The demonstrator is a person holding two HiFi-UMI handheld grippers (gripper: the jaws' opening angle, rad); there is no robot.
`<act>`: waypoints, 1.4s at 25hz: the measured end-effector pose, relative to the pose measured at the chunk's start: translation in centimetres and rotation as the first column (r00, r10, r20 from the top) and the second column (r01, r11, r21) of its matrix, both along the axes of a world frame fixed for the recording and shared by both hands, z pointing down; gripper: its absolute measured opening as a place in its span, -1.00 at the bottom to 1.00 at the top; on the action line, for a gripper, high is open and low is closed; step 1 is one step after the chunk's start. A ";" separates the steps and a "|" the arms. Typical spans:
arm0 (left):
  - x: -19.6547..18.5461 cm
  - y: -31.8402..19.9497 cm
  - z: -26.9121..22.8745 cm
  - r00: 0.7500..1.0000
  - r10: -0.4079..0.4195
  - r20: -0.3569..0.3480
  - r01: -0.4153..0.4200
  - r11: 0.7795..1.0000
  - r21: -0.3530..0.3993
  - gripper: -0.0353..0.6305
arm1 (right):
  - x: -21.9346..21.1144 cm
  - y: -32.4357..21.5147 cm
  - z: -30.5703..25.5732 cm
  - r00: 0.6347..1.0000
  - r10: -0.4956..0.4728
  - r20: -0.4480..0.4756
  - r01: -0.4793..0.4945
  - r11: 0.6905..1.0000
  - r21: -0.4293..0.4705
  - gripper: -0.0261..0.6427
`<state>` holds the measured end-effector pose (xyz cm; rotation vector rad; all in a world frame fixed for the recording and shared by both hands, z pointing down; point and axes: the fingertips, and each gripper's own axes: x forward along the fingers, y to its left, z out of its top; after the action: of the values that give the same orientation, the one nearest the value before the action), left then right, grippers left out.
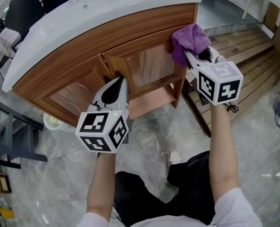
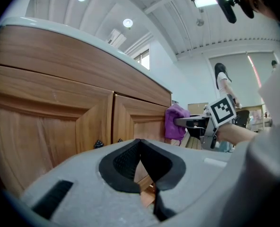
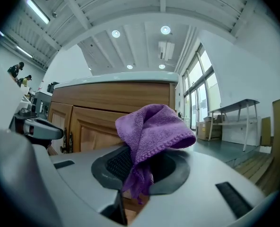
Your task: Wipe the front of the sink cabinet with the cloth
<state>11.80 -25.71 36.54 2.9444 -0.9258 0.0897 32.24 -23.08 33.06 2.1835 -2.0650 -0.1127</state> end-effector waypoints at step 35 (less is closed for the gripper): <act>-23.4 -1.9 1.7 0.882 -0.471 0.013 0.471 0.882 -0.012 -0.88 | -39.4 -2.9 0.4 0.652 -0.753 -0.087 0.751 0.657 -0.063 -0.71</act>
<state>-11.62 -27.64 38.27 2.6119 -1.6006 0.0866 -7.14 -25.95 33.49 1.1070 -2.7343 -0.2762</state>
